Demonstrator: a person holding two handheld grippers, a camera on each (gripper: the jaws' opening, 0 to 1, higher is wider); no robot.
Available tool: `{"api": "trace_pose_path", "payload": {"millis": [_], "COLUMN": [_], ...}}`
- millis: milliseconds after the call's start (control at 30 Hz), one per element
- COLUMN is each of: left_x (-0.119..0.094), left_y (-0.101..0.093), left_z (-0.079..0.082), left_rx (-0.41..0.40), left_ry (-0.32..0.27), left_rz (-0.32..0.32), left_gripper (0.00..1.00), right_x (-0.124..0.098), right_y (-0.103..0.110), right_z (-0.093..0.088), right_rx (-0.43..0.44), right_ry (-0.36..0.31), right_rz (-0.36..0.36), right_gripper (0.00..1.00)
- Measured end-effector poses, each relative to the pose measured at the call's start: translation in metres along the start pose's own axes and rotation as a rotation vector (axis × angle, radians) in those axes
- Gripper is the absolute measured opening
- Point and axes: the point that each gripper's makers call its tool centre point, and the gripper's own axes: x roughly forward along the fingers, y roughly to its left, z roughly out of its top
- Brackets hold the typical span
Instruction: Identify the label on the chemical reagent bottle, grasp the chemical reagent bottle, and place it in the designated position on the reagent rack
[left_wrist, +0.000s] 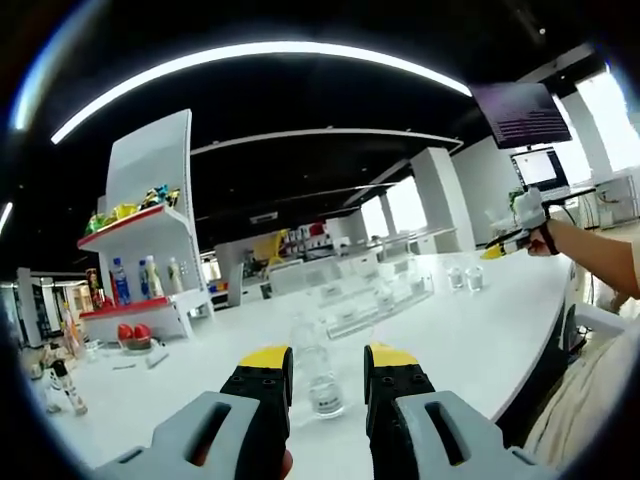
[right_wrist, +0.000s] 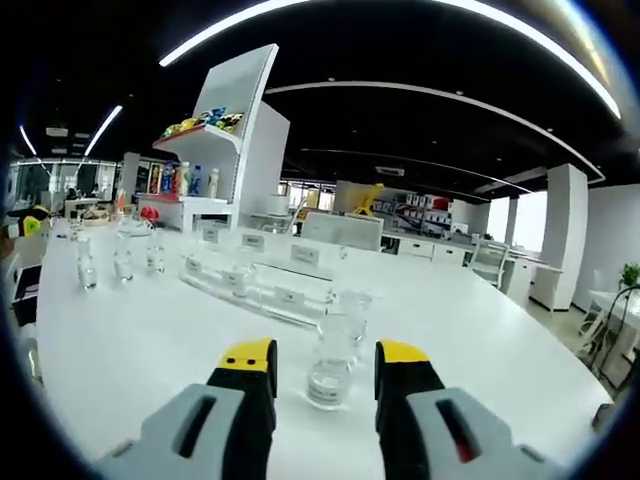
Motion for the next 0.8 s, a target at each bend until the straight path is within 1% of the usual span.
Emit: {"api": "trace_pose_path", "payload": {"millis": [167, 400, 500, 667, 800], "left_x": [0.003, 0.005, 0.005, 0.007, 0.01], "left_y": [0.0, -0.003, -0.003, -0.005, -0.006], "left_z": [-0.001, -0.003, -0.003, -0.003, -0.006], "left_rx": [0.0, 0.002, 0.002, 0.002, -0.003], "left_ry": [0.005, 0.014, 0.016, 0.021, 0.025], "left_rz": [-0.004, -0.009, -0.009, -0.012, -0.018], "left_gripper": [0.29, 0.29, 0.29, 0.29, 0.29], "right_x": [0.006, 0.014, 0.018, 0.023, 0.025], "right_y": [-0.002, 0.004, 0.005, 0.002, -0.001], "right_z": [-0.007, -0.009, -0.014, -0.024, -0.025], "right_rx": [0.014, 0.019, 0.021, 0.04, 0.049], "right_ry": [0.012, 0.019, 0.029, 0.047, 0.049], "right_rz": [-0.004, 0.013, 0.014, 0.011, 0.003], "right_gripper": [0.39, 0.39, 0.39, 0.39, 0.39]}}
